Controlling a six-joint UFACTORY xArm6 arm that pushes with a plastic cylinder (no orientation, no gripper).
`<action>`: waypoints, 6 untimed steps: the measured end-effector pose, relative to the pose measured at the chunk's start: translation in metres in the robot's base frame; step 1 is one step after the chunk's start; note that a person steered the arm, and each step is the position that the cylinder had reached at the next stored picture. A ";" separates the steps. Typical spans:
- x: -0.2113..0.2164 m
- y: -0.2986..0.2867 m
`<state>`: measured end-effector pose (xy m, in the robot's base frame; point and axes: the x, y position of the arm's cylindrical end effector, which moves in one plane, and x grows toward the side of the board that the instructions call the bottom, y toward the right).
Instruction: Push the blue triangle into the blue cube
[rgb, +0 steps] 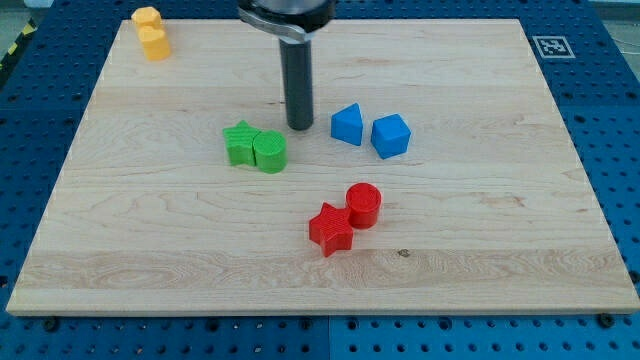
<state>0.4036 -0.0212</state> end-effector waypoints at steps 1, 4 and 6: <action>0.010 0.020; 0.067 0.091; 0.042 0.214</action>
